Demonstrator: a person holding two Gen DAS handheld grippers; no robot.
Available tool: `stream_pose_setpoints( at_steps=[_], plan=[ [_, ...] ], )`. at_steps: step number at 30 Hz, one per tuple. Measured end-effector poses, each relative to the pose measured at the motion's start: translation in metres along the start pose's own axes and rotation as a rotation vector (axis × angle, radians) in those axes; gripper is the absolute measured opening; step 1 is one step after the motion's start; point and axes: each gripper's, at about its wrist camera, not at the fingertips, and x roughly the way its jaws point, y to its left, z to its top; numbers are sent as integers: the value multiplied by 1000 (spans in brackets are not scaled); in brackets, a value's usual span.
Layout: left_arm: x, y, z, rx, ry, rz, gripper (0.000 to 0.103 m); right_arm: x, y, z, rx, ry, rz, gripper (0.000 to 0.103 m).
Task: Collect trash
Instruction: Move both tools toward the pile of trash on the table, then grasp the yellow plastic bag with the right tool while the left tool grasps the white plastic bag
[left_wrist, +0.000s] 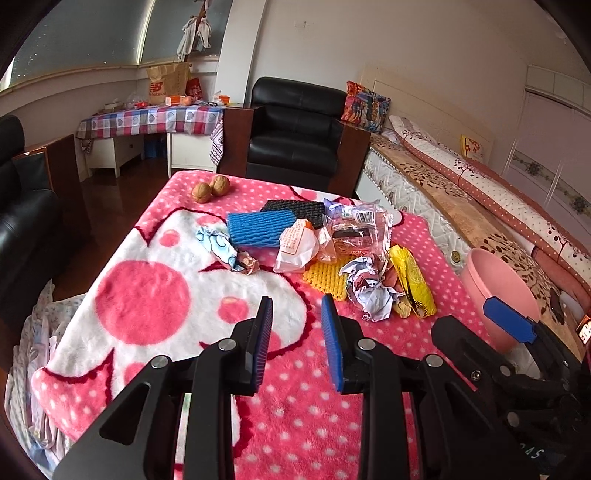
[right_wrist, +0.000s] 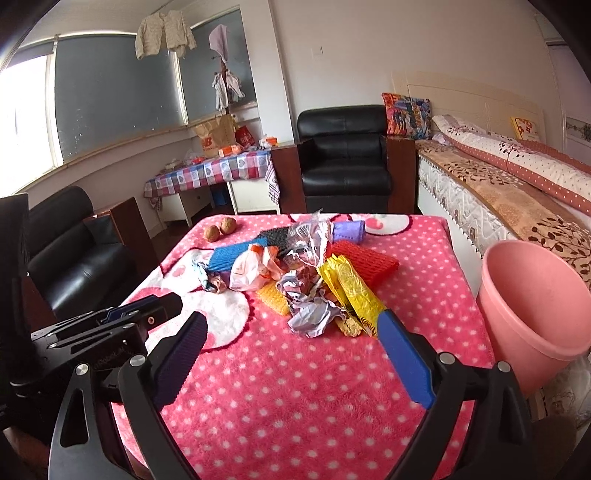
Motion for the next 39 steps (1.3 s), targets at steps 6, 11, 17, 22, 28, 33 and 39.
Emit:
stream_pose_setpoints(
  at_steps=[6, 11, 17, 22, 28, 33, 39],
  plan=[
    [20, 4, 11, 8, 25, -22, 37, 16, -18, 10, -15, 7, -16, 92],
    [37, 14, 26, -11, 46, -15, 39, 30, -33, 22, -66, 23, -49, 87],
    [56, 14, 39, 3, 78, -37, 39, 56, -49, 29, -51, 114, -8, 78],
    [73, 14, 42, 25, 113, -54, 39, 72, -49, 27, -90, 157, -2, 71],
    [90, 14, 45, 28, 132, -41, 39, 87, -51, 26, -108, 190, -4, 64],
    [103, 10, 50, 27, 137, -22, 39, 96, -52, 25, -116, 213, 1, 60],
    [121, 12, 50, 23, 170, 6, 39, 104, -56, 25, -104, 226, 2, 60]
  ],
)
